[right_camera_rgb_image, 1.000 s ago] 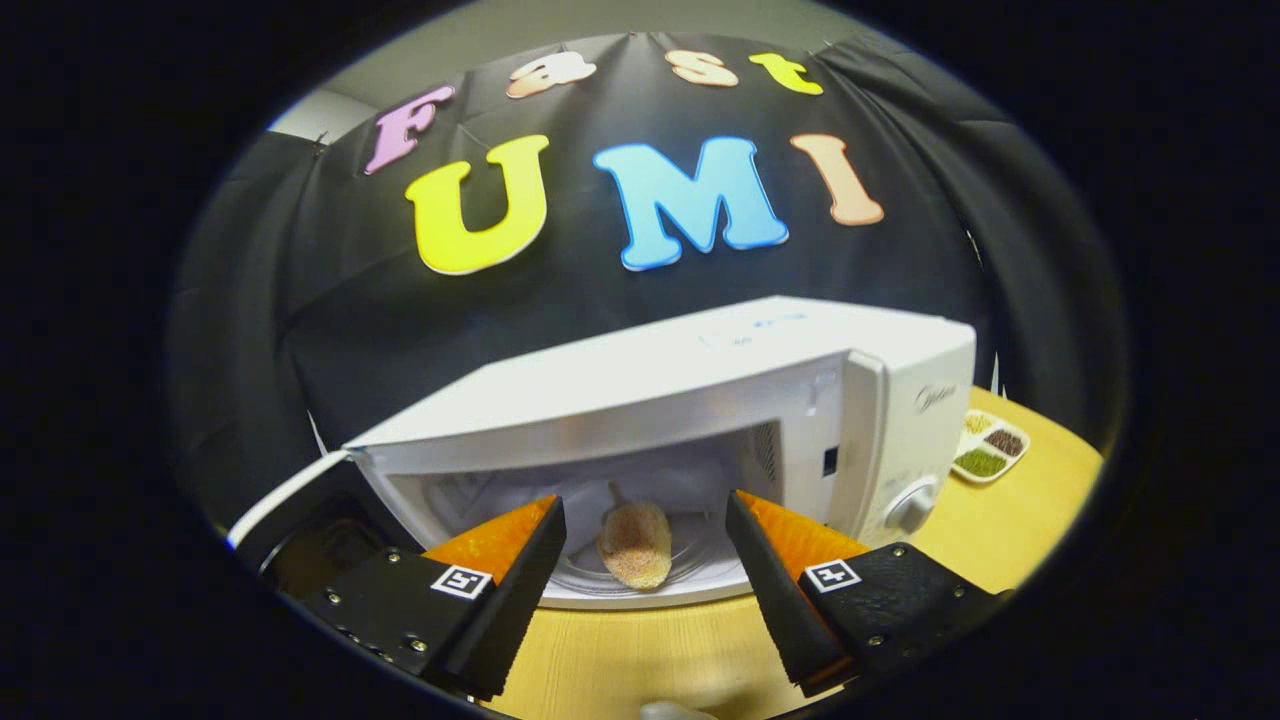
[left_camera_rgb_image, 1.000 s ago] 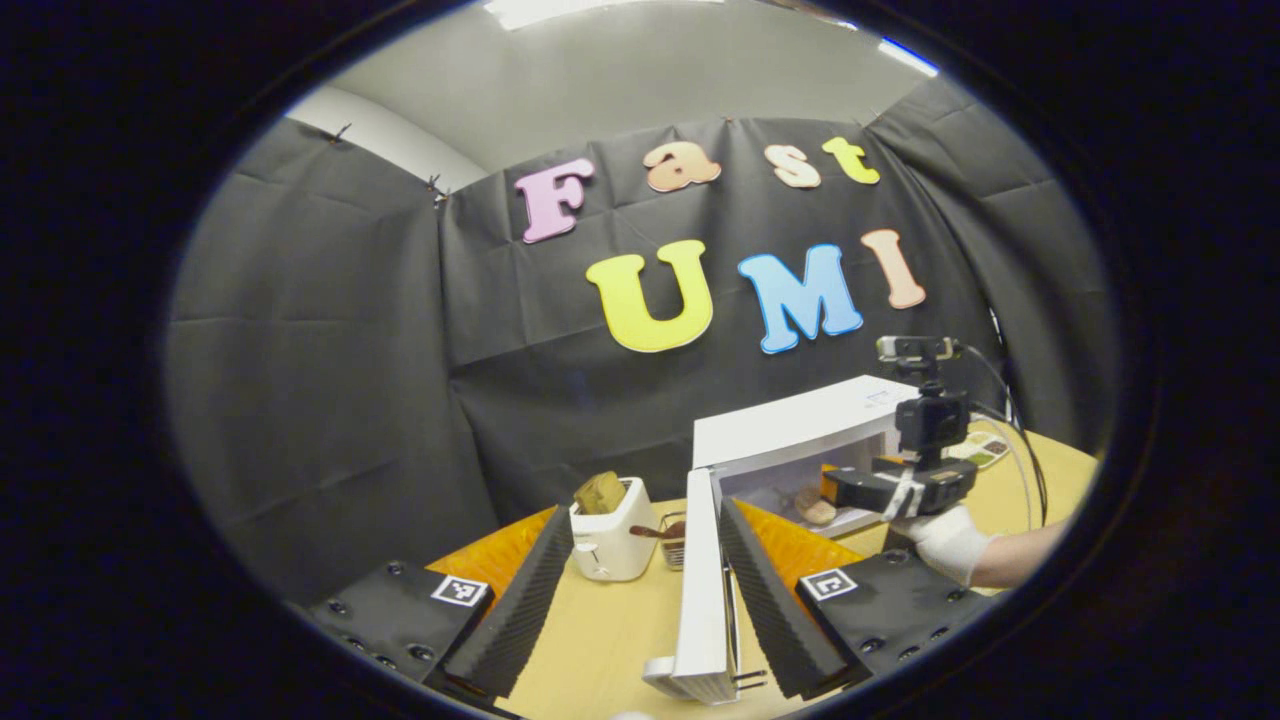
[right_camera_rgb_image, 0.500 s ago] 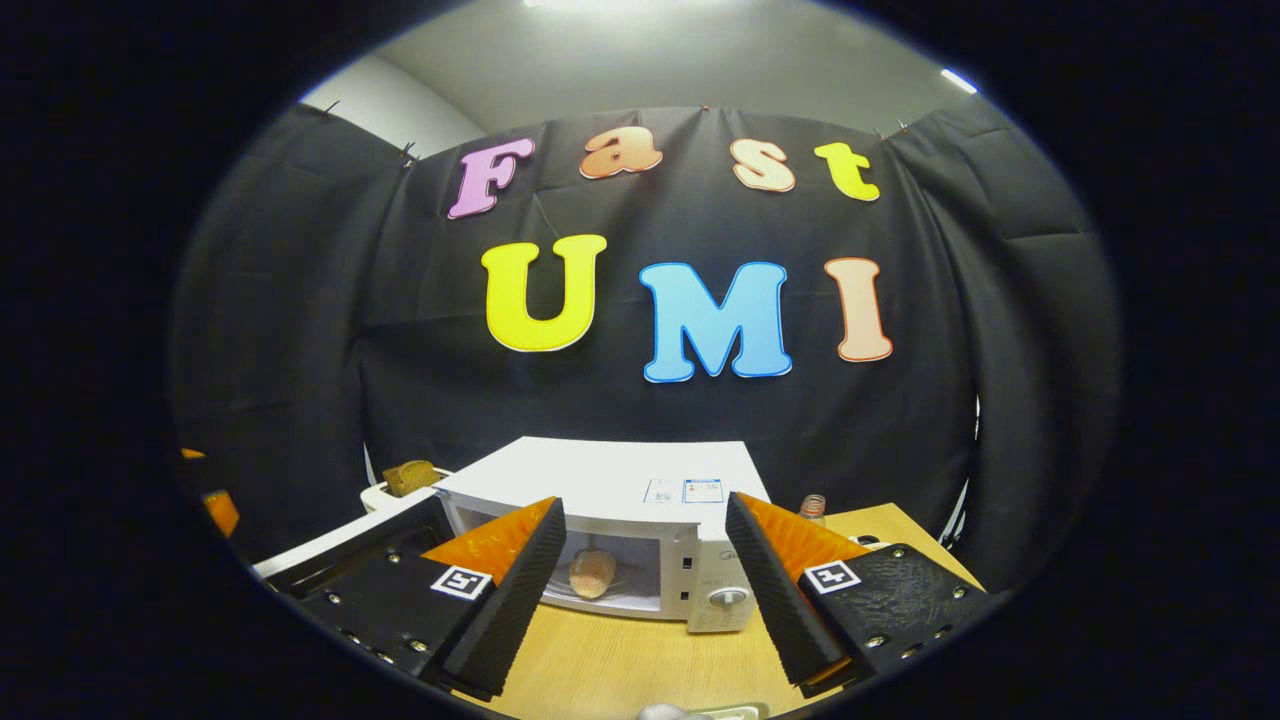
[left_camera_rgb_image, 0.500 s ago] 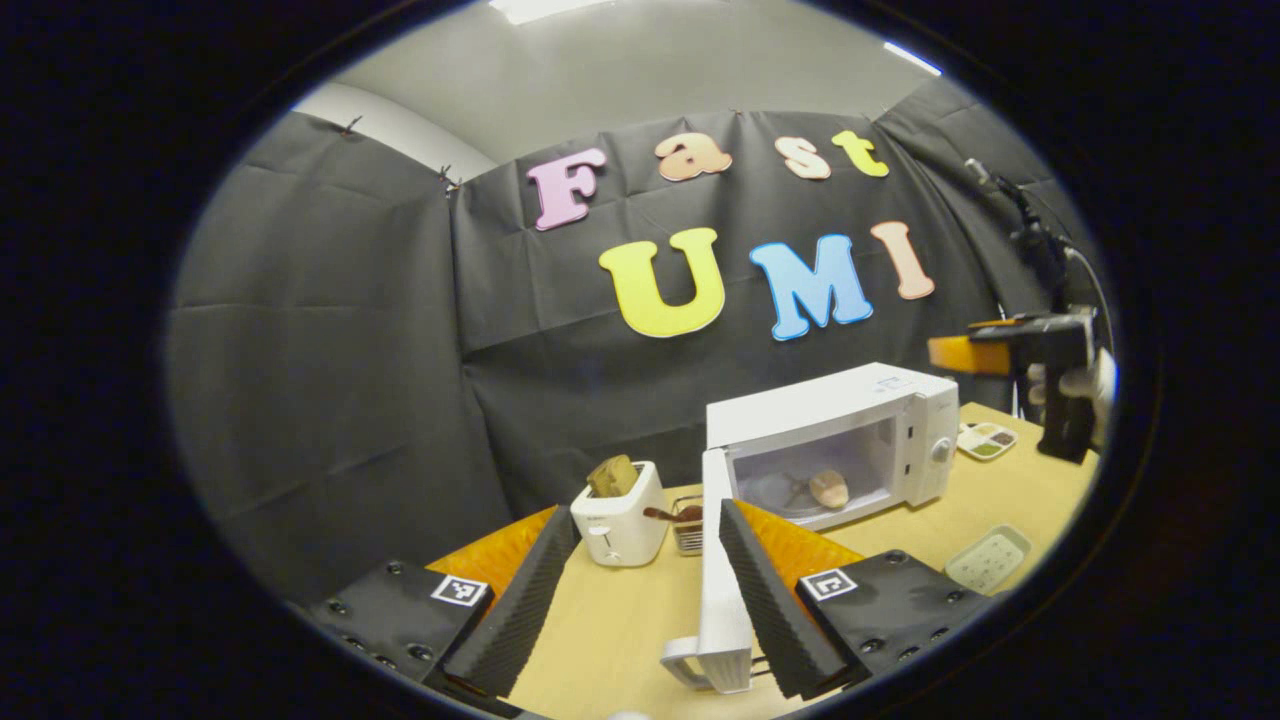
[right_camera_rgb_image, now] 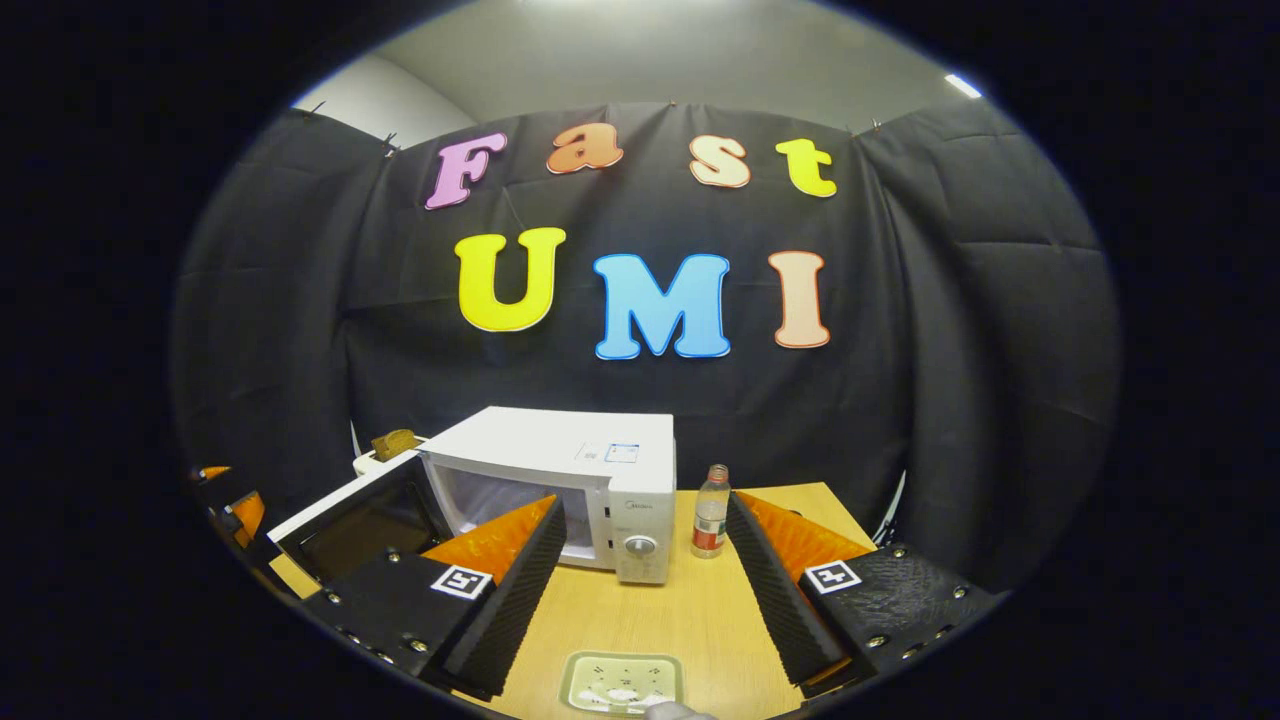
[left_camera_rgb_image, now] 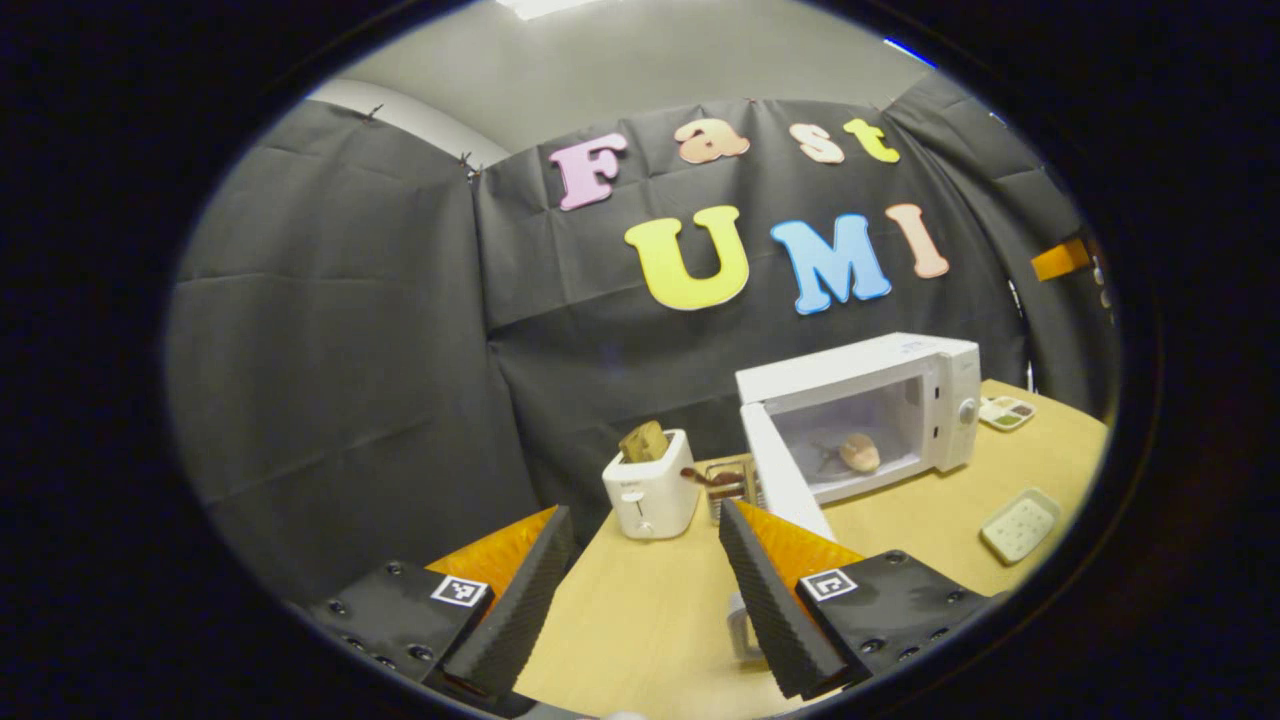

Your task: Open the microwave oven with the left hand, put the food in, and close the microwave oven.

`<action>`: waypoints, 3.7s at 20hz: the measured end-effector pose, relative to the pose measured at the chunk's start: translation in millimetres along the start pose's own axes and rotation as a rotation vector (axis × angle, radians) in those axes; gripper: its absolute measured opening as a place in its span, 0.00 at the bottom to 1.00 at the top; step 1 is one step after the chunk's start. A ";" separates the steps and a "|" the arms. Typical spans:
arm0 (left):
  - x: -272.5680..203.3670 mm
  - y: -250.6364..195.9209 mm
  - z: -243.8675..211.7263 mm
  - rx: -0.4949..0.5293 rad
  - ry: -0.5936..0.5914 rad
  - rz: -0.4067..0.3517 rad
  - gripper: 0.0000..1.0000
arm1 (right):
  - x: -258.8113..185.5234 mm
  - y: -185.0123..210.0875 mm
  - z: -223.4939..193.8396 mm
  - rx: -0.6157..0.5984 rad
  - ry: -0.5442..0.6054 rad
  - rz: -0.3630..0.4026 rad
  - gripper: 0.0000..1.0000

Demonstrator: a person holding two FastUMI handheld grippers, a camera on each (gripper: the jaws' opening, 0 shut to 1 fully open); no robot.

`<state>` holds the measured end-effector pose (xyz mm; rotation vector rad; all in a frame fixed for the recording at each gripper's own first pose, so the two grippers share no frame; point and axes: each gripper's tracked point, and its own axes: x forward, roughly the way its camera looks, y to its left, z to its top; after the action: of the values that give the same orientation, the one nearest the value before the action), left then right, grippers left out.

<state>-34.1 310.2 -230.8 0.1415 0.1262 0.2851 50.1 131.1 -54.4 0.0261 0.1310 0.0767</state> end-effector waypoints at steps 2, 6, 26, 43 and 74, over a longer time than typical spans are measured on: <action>-2.6 10.2 -23.6 -0.031 0.021 0.012 0.97 | -5.2 -6.9 0.3 -0.001 0.015 -0.014 0.98; 11.1 13.5 -80.4 -0.024 0.118 0.038 1.00 | -8.4 -11.9 9.9 -0.061 0.020 -0.021 0.98; -16.1 -240.2 -35.6 -0.040 0.066 -0.368 0.94 | -10.4 -52.7 29.4 -0.025 0.028 -0.047 0.98; 69.5 -387.9 2.1 -0.007 0.013 -0.561 0.98 | -10.3 -152.6 30.2 0.003 0.065 -0.241 0.98; 196.2 -487.8 43.3 -0.063 0.008 -0.324 0.98 | 26.2 -213.3 0.8 -0.023 0.164 -0.205 0.98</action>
<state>290.9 -101.8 -285.0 0.0561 0.1453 -0.0333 92.0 -79.4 -63.6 -0.0170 0.2959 -0.1247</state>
